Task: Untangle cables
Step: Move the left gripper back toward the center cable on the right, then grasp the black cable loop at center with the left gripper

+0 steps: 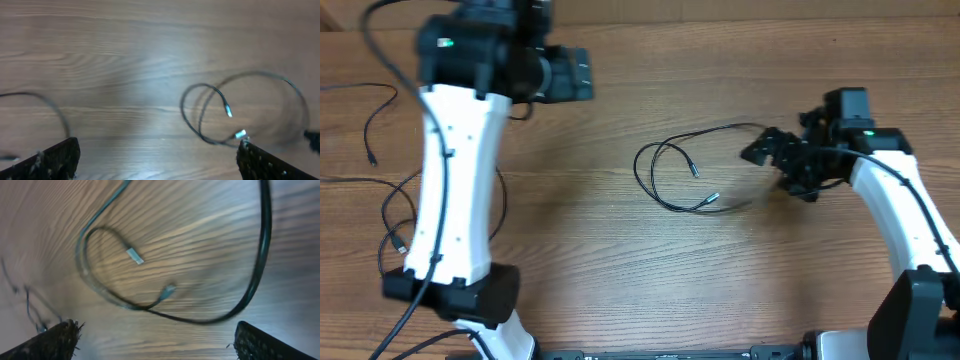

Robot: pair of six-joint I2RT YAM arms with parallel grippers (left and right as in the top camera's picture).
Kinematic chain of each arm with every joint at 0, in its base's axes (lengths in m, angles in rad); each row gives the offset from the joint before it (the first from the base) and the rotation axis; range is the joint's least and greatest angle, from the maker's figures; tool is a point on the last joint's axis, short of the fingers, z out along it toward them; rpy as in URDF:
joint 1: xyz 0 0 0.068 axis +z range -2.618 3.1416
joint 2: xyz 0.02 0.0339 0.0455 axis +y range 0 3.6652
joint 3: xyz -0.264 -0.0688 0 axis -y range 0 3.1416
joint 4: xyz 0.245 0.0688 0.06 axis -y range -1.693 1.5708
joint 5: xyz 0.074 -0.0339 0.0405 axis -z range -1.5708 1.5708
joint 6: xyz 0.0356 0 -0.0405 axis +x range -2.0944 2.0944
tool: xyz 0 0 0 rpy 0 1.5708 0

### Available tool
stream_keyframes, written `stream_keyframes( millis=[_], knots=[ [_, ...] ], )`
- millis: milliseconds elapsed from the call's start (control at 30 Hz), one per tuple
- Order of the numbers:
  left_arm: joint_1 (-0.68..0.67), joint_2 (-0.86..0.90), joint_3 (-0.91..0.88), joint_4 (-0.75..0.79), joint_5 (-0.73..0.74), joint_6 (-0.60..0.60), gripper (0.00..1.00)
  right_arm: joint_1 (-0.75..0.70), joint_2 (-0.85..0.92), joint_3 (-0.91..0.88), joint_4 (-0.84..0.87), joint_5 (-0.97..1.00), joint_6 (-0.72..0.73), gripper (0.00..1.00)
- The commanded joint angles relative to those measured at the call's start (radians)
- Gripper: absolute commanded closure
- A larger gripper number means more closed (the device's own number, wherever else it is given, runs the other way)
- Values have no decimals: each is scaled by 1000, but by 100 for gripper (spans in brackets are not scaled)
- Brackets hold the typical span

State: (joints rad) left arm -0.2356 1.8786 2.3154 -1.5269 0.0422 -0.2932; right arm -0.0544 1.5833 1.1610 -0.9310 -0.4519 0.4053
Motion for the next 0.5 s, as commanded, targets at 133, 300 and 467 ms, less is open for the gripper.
stream_keyframes(
  millis=[133,300,467],
  knots=[
    [-189,172,-10,21,67,119,1,-200,3,32,-53,101,14,0],
    [-265,306,-10,12,68,167,2,-309,3,32,-86,145,0,0],
    [-291,424,-10,12,68,166,9,-352,3,32,-97,145,-46,0]
  ],
)
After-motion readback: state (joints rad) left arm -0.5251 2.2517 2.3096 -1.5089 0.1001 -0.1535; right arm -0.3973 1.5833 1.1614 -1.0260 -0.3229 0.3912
